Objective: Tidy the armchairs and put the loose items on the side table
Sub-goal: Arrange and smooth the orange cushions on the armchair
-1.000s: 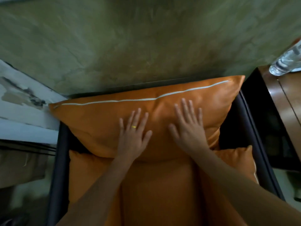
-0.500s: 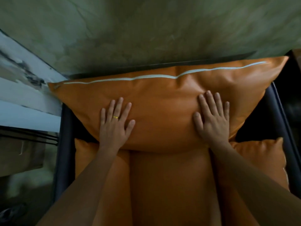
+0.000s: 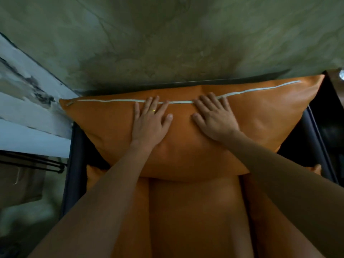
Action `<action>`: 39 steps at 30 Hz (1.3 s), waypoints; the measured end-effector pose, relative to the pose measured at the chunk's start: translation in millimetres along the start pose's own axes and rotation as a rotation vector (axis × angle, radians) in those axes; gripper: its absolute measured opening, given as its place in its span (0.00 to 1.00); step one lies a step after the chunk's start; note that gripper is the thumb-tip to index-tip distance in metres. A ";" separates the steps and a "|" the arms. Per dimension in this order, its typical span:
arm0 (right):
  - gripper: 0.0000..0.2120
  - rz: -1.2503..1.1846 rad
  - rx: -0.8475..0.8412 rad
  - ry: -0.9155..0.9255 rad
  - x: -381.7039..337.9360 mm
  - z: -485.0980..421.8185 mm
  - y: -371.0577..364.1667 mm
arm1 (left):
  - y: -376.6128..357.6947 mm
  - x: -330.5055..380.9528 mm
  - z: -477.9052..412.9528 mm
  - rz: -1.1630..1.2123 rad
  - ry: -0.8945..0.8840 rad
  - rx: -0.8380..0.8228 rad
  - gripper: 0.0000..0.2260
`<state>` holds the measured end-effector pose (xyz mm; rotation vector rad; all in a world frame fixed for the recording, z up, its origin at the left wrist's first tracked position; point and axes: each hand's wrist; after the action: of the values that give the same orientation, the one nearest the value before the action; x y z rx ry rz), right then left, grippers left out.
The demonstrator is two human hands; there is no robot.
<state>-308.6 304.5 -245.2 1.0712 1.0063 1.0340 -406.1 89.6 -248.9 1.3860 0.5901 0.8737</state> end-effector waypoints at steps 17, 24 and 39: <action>0.30 0.129 0.140 -0.322 65.5 24.8 3.2 | 6.6 -157.6 40.1 0.211 0.577 0.005 0.33; 0.27 0.104 0.144 -0.463 141.9 33.9 34.6 | 2.8 -96.3 50.0 0.221 0.481 0.019 0.27; 0.31 -0.087 0.248 -0.005 -9.8 121.5 -45.2 | -24.2 17.1 97.1 -0.057 -0.124 0.008 0.31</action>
<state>-186.5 265.2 -266.1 1.2187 1.1881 0.8508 -314.2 47.5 -258.4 1.4133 0.5362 0.7343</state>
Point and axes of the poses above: each hand's wrist, its own z-axis away from the middle knuckle, its own y-axis out of the back of the hand, x = y × z, and after that the axes turned 2 degrees about x, right-handed
